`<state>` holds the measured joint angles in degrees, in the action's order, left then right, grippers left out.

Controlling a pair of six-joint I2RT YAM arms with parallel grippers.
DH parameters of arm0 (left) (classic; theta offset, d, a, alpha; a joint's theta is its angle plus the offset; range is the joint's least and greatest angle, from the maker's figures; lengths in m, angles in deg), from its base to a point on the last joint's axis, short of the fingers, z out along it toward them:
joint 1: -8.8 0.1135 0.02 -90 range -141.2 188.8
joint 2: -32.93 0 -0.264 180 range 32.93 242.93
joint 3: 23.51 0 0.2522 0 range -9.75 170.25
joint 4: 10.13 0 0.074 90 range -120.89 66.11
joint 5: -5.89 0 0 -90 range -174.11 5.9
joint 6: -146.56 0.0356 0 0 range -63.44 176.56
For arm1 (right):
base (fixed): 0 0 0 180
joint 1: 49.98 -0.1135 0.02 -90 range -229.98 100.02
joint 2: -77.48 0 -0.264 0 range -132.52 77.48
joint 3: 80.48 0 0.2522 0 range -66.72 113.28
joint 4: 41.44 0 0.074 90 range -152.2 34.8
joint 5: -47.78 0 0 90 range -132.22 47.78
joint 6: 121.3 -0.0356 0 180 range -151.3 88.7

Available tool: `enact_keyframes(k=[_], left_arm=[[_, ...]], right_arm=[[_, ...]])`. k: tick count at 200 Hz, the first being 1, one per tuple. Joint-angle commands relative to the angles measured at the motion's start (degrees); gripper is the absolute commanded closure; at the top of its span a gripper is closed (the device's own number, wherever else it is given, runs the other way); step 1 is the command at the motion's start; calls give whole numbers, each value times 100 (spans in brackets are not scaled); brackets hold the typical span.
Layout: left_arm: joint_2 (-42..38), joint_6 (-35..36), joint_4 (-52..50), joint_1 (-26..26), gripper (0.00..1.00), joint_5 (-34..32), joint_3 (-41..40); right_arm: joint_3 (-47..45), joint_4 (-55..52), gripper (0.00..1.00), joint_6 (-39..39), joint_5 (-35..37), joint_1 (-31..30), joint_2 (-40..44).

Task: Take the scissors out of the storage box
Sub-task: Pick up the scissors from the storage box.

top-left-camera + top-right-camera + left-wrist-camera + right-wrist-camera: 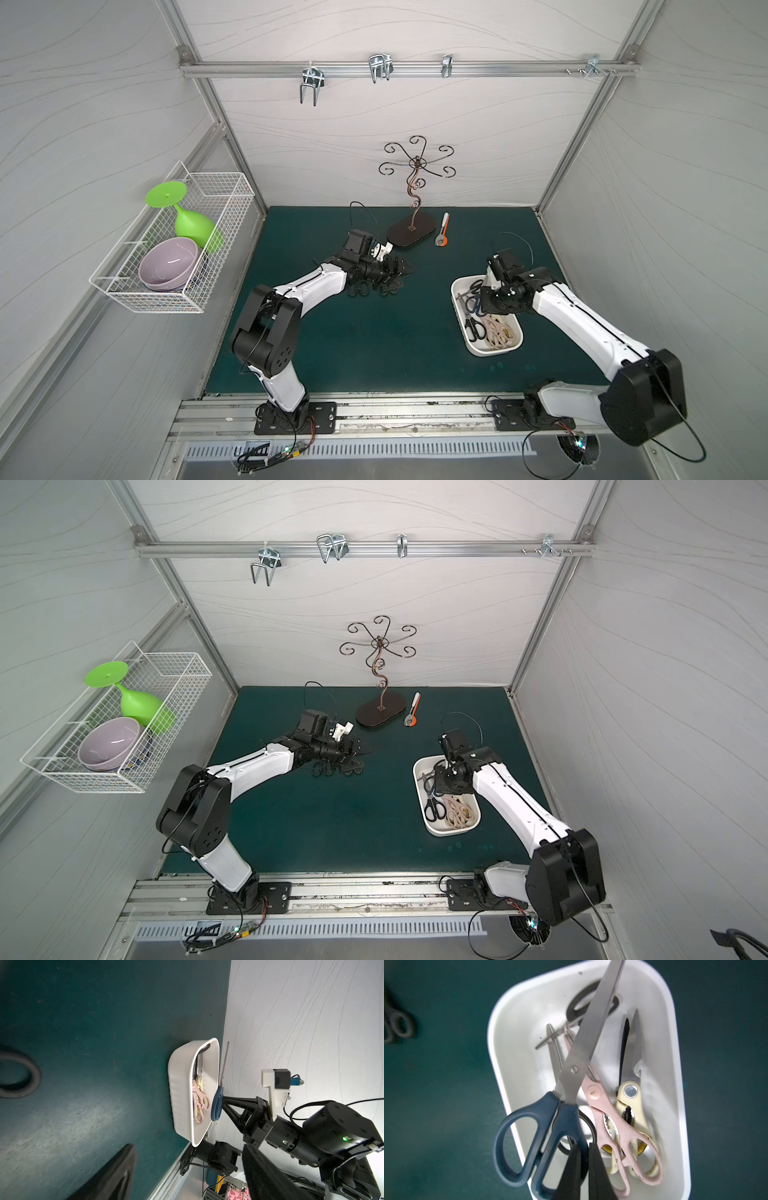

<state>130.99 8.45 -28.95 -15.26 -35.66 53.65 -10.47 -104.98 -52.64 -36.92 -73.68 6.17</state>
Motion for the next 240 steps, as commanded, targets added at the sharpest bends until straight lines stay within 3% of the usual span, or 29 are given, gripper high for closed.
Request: enact_keyframes(k=[1,57,97,157,186,202,240], left_arm=[[196,-183,406,-36,19,507,299],[324,-355,715,-515,23,782,485],[400,-858,1354,-737,28,685,376],[364,-956,1428,-827,38,675,344],[402,-1005,1511,-879,50,714,284],[415,-1044,1569,-897,64,714,249],[431,-1052,1567,-952,65,763,235]], right_arm=[[232,-154,100,340,-388,23,236],[672,341,100,280,-1307,-67,-156],[957,535,100,284,-1497,-366,-507],[997,924,100,168,-1909,-465,-780],[1051,924,100,172,-1928,-512,-850],[1062,957,100,141,-1949,-512,-844],[1107,983,100,122,-2007,-512,-899]])
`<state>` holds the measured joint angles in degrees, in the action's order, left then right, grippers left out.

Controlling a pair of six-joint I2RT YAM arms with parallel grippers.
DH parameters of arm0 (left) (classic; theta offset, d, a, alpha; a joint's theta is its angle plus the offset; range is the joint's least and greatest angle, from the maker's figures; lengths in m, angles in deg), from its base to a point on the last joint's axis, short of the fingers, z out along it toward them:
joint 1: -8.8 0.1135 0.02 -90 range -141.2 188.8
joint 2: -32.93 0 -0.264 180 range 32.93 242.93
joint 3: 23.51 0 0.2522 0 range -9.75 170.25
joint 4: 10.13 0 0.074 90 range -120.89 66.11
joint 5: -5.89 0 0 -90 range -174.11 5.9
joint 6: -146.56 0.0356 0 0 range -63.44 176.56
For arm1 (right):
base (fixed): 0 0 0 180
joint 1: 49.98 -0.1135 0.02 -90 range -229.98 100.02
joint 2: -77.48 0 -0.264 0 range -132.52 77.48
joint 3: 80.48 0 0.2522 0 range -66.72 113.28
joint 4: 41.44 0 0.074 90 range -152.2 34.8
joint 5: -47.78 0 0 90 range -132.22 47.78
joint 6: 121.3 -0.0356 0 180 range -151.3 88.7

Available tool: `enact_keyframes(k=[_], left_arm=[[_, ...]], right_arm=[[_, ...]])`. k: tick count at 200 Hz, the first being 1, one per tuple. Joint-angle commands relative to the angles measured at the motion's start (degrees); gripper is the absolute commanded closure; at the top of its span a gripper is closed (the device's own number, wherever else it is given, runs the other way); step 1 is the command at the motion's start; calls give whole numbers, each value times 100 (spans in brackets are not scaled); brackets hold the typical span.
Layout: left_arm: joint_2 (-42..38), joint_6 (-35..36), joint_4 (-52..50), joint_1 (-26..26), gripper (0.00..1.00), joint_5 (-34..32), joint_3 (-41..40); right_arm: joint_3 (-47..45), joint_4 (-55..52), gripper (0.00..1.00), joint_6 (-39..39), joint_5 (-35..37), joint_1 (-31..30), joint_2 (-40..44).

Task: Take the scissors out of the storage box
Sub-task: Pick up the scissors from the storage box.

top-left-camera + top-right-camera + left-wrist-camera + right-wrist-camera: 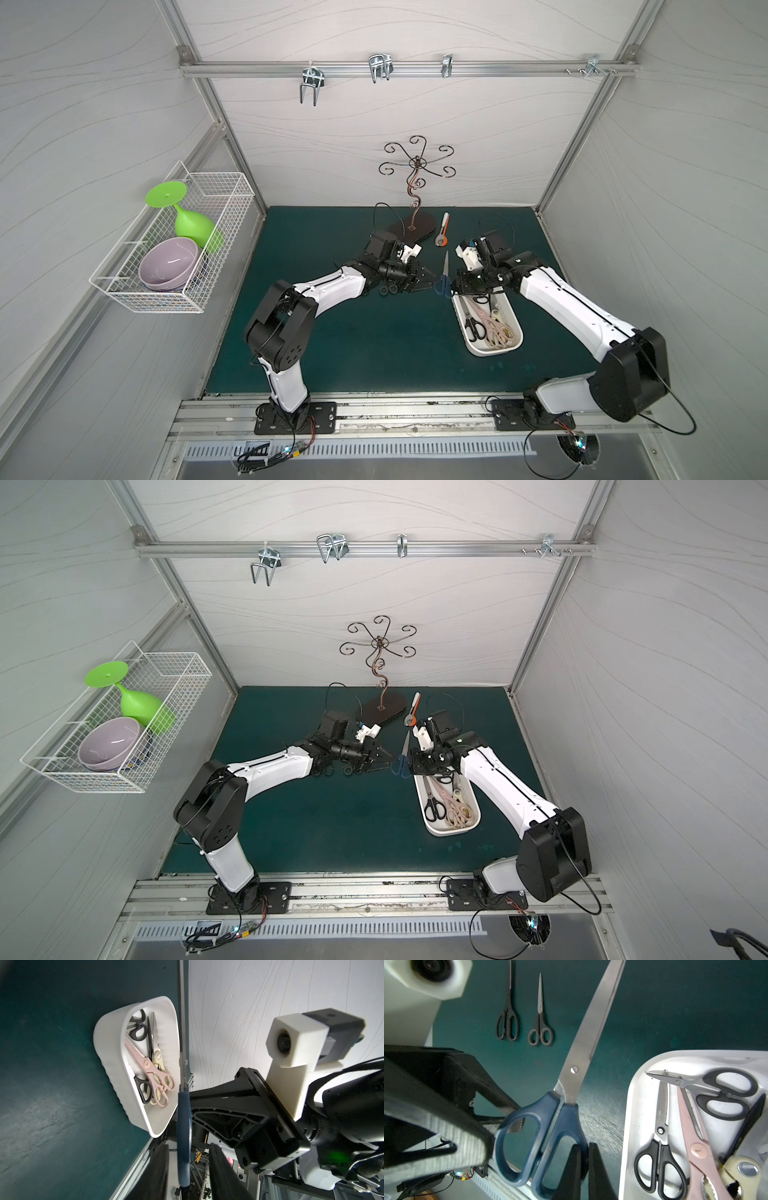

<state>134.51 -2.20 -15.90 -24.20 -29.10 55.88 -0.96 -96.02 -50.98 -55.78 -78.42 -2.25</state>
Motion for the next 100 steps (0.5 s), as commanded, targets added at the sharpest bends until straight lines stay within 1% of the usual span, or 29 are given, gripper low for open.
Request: enact_keyframes(k=[1,16,27,47,55,70,78,100], left_arm=[[80,13,259,-54,65,111,12],[74,6,243,-55,66,112,18],[77,5,247,-53,72,116,29],[90,-6,254,-57,73,129,33],[89,5,247,-54,78,133,33],[85,10,251,-53,79,133,38],[84,5,247,-50,84,133,38],[82,-1,247,-57,85,142,47]], right_arm=[[157,89,100,-44,-120,-38,-55],[157,130,100,-64,-161,-38,-58],[164,141,100,-83,-191,-38,-71],[179,131,100,-81,-184,-38,-78],[192,128,100,-76,-183,-35,-72],[201,126,100,-71,-189,-38,-90],[209,131,100,-71,-190,-33,-98],[211,134,100,-77,-210,-37,-131]])
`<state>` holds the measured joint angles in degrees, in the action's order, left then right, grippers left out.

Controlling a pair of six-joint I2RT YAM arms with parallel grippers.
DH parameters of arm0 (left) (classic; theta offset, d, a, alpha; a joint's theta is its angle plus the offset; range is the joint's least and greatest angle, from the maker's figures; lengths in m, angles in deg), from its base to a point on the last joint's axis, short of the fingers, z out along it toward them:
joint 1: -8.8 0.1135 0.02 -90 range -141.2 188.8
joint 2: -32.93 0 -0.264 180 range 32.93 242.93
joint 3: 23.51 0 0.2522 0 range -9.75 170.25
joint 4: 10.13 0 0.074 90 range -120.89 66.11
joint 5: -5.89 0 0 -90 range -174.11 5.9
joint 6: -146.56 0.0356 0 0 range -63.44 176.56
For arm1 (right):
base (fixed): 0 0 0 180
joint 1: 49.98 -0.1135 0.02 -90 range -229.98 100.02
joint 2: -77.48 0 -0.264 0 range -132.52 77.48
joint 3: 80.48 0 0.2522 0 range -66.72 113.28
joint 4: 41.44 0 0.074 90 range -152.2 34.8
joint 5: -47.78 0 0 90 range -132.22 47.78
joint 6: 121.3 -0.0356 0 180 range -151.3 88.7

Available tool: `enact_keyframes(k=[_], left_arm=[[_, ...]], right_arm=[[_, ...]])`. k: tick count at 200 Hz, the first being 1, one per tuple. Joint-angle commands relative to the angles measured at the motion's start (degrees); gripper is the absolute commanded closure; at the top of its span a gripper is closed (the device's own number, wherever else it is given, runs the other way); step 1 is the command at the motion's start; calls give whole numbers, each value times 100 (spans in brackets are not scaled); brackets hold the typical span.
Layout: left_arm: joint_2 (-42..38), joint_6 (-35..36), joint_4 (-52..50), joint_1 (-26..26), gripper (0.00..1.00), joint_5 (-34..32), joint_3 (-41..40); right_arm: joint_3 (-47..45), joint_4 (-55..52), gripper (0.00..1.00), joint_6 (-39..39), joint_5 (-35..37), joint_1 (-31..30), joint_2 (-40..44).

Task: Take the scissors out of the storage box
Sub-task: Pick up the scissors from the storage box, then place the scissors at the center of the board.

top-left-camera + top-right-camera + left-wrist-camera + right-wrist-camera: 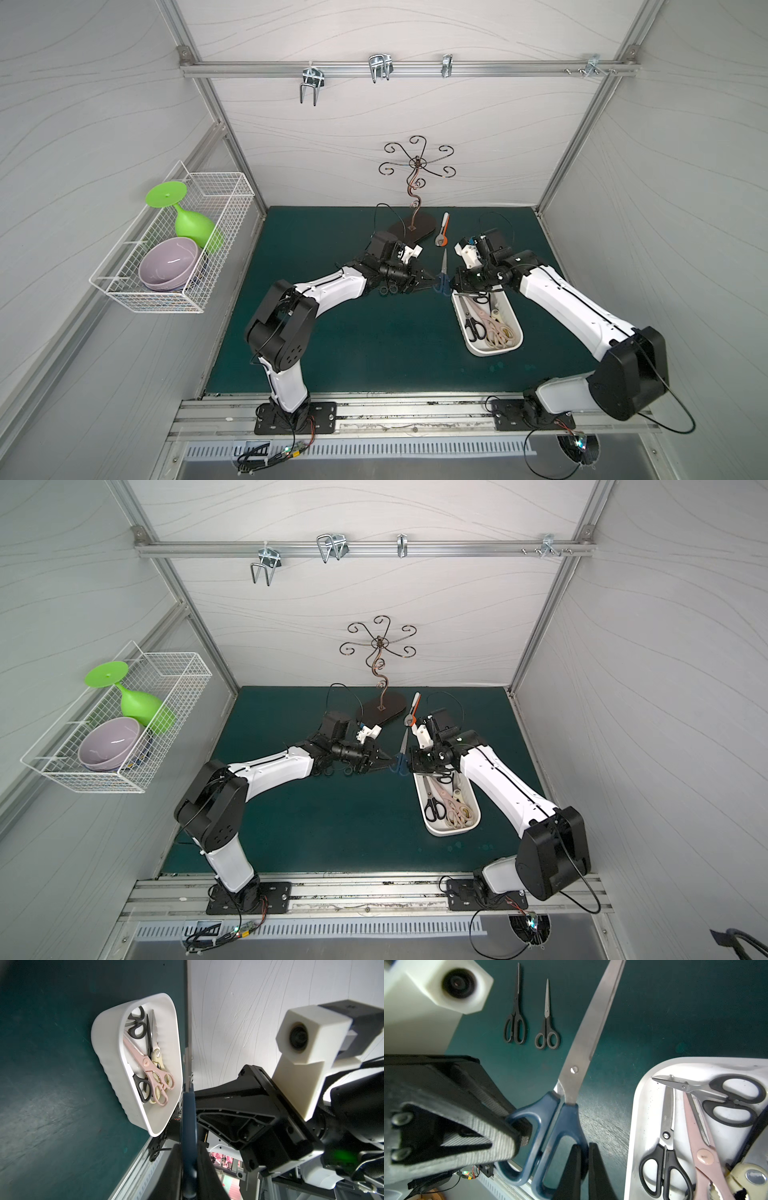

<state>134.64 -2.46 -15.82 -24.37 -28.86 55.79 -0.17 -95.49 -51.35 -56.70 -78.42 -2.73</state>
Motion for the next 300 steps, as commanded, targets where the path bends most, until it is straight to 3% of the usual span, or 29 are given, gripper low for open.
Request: enact_keyframes(k=[1,44,99,188,257,300], left_arm=[[73,28,238,-40,85,118,56],[60,23,256,-39,94,127,64],[36,38,261,-35,94,83,29],[385,721,-332,282,92,-222,76],[1422,167,633,460,94,-741,165],[1715,250,562,487,94,-1094,301]], right_arm=[[131,78,100,-37,-122,-38,-83],[148,72,99,-56,-135,-38,-115],[146,49,76,-165,-43,-14,-140],[-149,-154,71,-174,439,947,668],[-309,-102,73,-223,295,955,698],[-352,-92,73,-183,322,961,717]])
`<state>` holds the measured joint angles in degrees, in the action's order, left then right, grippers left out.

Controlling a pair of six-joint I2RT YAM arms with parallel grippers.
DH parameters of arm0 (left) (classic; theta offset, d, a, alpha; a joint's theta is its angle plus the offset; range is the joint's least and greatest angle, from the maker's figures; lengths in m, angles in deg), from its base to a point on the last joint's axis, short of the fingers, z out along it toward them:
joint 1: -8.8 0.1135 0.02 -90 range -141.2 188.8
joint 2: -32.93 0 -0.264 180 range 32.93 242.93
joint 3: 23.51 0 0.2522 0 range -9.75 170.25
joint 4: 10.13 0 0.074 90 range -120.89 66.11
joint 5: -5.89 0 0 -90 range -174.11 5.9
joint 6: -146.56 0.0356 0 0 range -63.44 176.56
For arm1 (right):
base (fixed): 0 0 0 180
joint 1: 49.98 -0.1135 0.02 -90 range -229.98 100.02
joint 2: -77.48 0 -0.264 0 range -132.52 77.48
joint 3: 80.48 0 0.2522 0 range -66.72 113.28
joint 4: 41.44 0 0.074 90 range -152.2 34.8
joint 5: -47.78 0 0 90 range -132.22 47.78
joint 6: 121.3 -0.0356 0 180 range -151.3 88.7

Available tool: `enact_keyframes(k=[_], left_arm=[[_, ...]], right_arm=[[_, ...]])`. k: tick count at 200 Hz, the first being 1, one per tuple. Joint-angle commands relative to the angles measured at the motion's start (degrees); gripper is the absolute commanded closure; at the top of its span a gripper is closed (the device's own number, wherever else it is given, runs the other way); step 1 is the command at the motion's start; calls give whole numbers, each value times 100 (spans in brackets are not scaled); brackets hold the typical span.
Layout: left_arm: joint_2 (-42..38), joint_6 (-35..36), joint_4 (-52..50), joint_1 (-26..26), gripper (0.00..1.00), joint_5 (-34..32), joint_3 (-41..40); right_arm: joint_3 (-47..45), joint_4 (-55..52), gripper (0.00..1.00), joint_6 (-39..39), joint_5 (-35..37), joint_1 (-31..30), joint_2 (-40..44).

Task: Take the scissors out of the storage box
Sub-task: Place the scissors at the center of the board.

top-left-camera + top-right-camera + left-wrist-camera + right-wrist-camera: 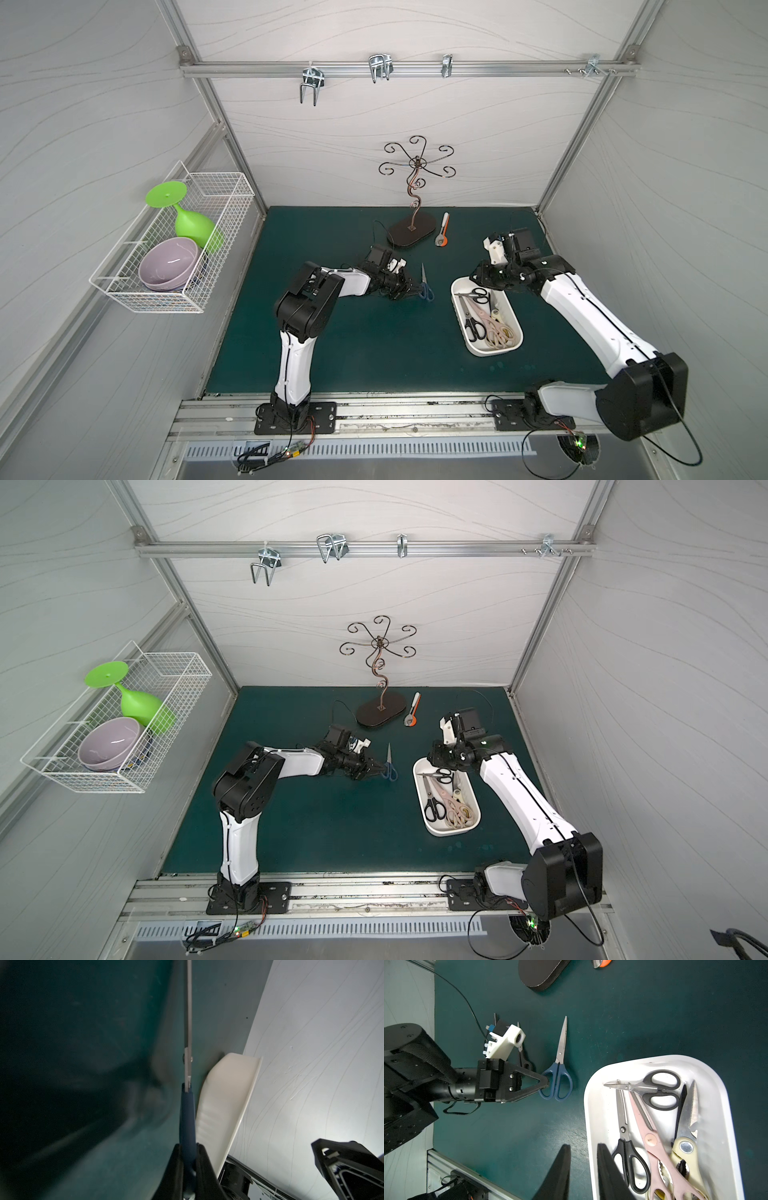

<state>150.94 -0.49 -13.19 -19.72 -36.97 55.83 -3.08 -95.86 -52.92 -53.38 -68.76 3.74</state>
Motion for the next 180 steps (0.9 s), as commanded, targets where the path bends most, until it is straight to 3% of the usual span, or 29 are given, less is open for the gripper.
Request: enact_keyframes(k=[1,80,180], left_arm=[[87,62,292,26,94,-288,301],[210,396,-41,233,94,-515,166],[290,871,-722,433,66,-284,176]], right_arm=[[-66,-51,73,-26,-10,-8,70],[-97,-6,74,-26,-106,-11,23],[-28,-3,73,-32,-115,-11,-34]])
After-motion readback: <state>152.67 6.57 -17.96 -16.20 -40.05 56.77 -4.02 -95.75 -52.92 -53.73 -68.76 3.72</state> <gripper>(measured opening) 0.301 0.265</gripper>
